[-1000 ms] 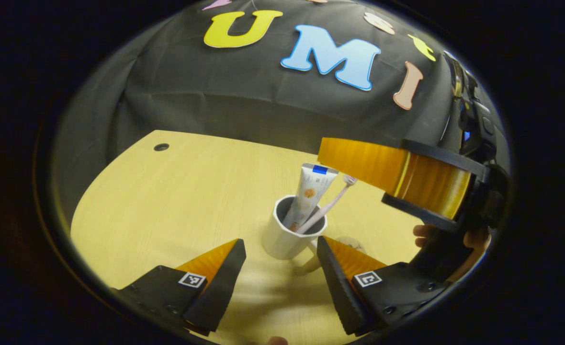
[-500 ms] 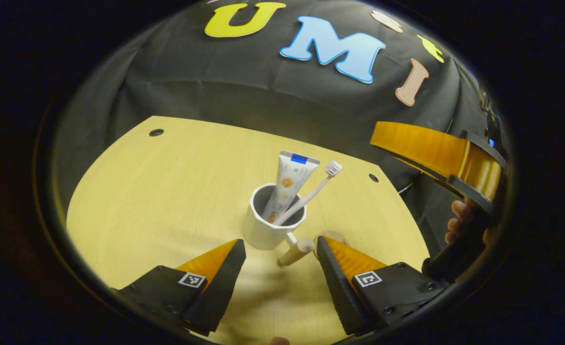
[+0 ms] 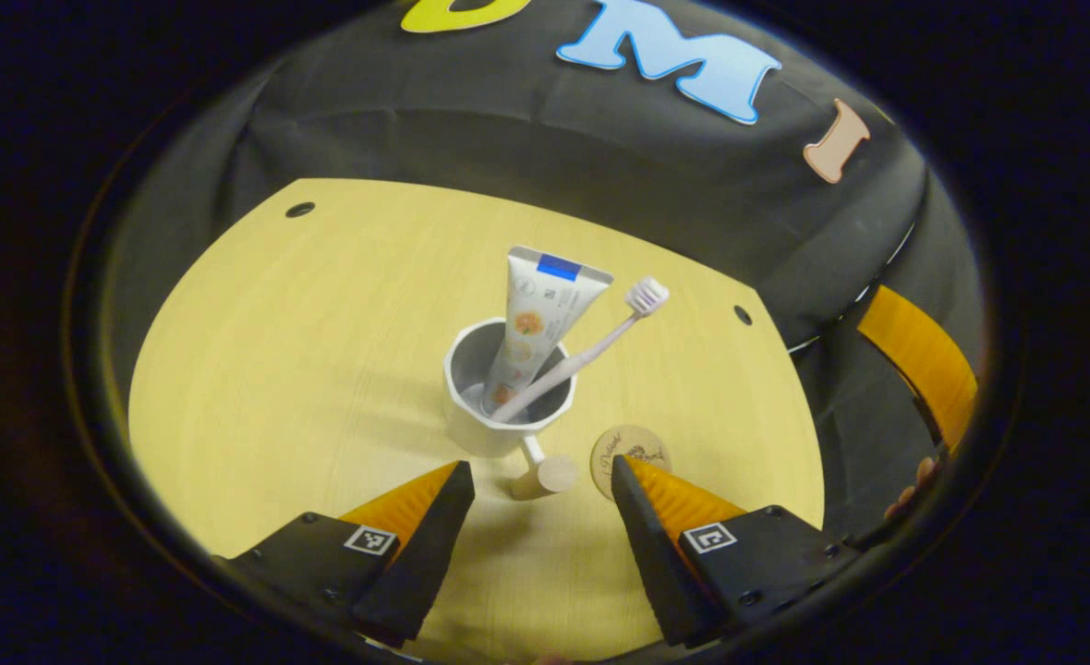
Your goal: Put the toothbrush and toothpaste on the desktop into the cup, then pick up the cup and place it on the coaster on the desktop.
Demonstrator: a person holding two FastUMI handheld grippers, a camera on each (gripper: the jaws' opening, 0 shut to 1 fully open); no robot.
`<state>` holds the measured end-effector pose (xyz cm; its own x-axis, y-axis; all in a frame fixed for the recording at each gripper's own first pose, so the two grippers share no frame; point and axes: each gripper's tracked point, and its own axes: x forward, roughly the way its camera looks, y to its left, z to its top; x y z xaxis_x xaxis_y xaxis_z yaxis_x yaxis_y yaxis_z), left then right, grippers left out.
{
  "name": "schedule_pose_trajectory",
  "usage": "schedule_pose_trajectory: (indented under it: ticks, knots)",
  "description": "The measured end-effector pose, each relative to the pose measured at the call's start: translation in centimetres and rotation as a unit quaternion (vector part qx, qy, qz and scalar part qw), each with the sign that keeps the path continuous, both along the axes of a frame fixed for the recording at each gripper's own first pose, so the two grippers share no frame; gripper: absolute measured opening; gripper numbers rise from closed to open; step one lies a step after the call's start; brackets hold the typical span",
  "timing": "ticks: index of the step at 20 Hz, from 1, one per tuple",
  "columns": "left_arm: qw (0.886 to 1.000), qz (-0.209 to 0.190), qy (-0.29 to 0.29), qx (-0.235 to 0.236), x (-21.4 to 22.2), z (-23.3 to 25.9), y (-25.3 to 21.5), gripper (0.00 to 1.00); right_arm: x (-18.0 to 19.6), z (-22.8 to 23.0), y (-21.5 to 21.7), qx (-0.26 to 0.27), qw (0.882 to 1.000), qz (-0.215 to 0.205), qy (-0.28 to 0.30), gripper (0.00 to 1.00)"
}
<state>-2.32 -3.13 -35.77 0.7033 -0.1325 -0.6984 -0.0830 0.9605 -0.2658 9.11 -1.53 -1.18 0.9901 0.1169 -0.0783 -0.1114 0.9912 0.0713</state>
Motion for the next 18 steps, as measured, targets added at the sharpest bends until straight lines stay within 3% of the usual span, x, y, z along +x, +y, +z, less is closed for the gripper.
schedule_pose_trajectory:
  ticks: [1, 2, 3, 8, 9, 10, 16, 18]
  knots:
    - [1.000, 0.003, 0.015, -0.007, 0.3, -0.3, -0.2, 0.97, -0.2, -0.4, -0.2, 0.009, 1.000, 0.002, 0.007, 0.86]
    - [0.999, 0.008, 0.029, -0.016, 0.6, -0.5, -0.3, 0.93, -0.2, -0.7, -0.5, 0.018, 1.000, 0.002, 0.013, 0.86]
    - [0.999, 0.016, 0.043, -0.020, 1.0, -0.7, -0.2, 1.00, -0.3, -1.1, -0.9, 0.025, 1.000, 0.000, 0.019, 0.86]
    - [0.995, 0.039, 0.093, -0.015, 2.5, -2.1, 1.3, 0.93, -0.4, -2.3, -2.9, 0.048, 0.998, -0.017, 0.040, 0.86]
    - [0.994, 0.043, 0.101, -0.018, 2.8, -2.5, 1.4, 1.00, -0.4, -2.5, -3.2, 0.051, 0.998, -0.019, 0.043, 0.86]
    - [0.993, 0.045, 0.108, -0.019, 3.0, -2.8, 1.6, 1.00, -0.4, -2.6, -3.4, 0.054, 0.997, -0.019, 0.045, 0.86]
    - [0.988, 0.050, 0.146, -0.023, 4.7, -4.8, 1.2, 0.82, -0.4, -3.5, -3.4, 0.047, 0.997, -0.013, 0.061, 0.86]
    - [0.987, 0.052, 0.152, -0.015, 5.1, -5.2, 1.3, 0.88, -0.4, -3.6, -3.4, 0.047, 0.997, -0.011, 0.065, 0.86]
